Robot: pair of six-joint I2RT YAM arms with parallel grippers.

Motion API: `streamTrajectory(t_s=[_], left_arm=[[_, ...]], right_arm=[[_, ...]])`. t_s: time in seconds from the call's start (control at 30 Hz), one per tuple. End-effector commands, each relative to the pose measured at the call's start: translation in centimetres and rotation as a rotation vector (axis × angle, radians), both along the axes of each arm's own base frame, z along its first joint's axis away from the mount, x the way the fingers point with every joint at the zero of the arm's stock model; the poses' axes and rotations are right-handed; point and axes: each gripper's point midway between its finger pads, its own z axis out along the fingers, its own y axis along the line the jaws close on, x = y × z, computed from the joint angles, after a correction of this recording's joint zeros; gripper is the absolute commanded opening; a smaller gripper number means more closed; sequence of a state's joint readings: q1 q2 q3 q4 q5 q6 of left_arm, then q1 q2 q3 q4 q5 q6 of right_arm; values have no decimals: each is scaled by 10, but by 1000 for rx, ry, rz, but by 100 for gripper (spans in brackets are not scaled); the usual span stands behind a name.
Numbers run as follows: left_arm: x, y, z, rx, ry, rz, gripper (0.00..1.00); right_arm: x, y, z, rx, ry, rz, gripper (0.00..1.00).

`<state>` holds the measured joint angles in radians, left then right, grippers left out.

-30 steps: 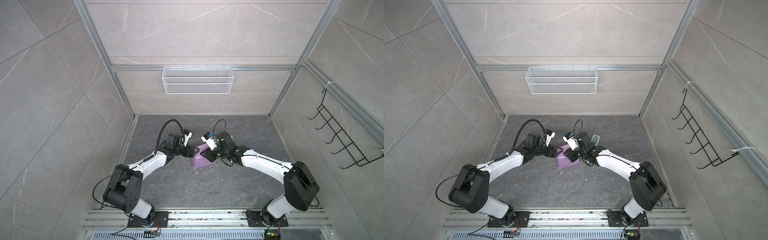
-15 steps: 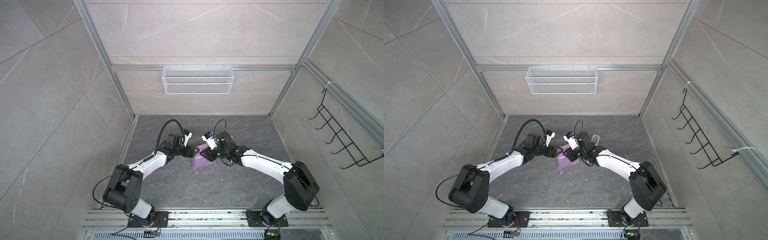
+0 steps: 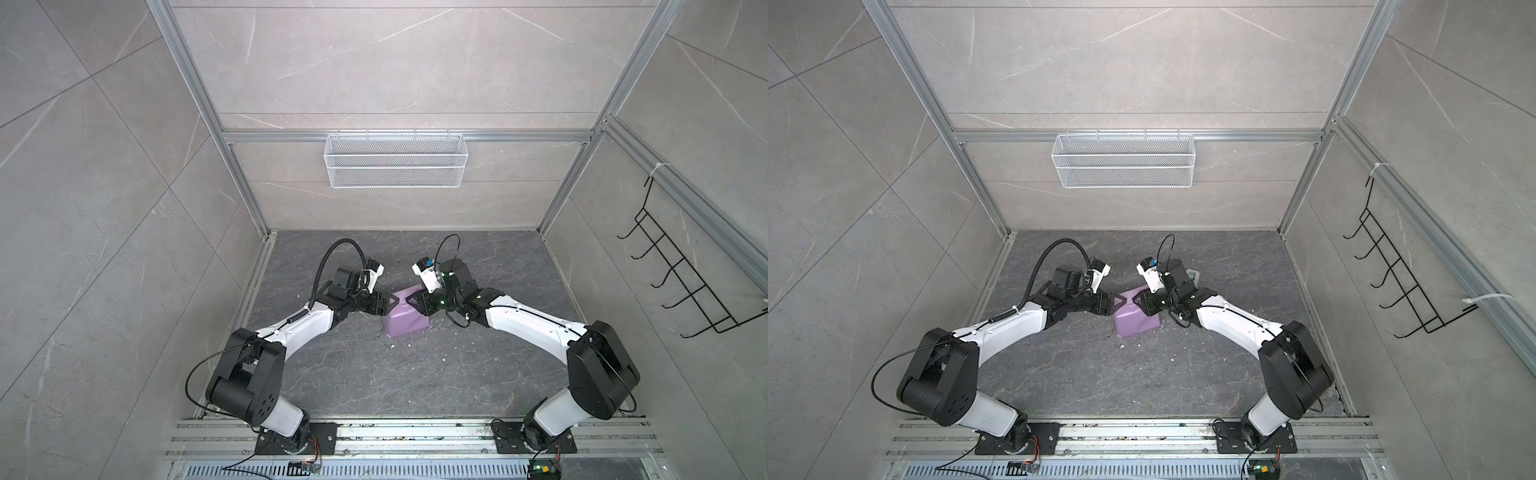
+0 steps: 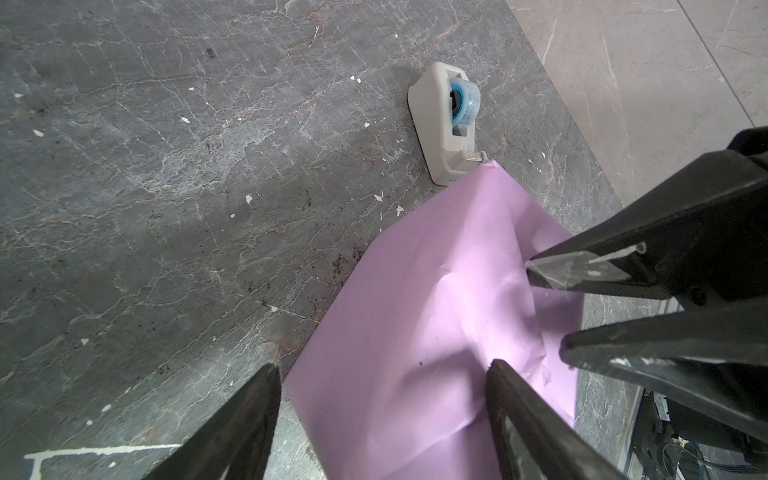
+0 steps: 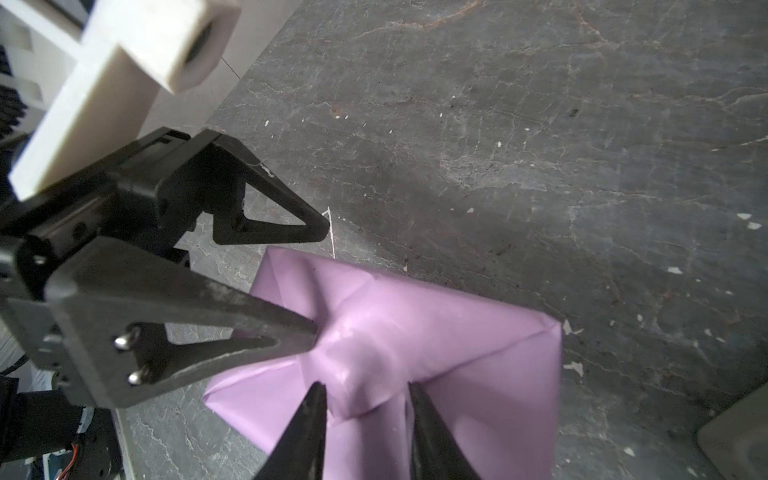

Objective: Wrap the gift box in paper

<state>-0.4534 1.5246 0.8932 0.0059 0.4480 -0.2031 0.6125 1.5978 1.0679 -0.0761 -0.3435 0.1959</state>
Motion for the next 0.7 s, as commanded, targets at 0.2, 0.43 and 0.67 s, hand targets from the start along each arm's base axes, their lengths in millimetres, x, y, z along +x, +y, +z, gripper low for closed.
streamTrajectory(t_s=[0.2, 0.43, 0.67], left_arm=[[-16, 8, -23, 63, 61, -24, 79], [-15, 8, -23, 64, 61, -22, 79], [-15, 8, -25, 66, 66, -22, 79]], right_arm=[[-8, 7, 29, 109, 2, 24, 31], [-22, 8, 42, 163, 32, 51, 18], [-28, 6, 38, 146, 72, 48, 8]])
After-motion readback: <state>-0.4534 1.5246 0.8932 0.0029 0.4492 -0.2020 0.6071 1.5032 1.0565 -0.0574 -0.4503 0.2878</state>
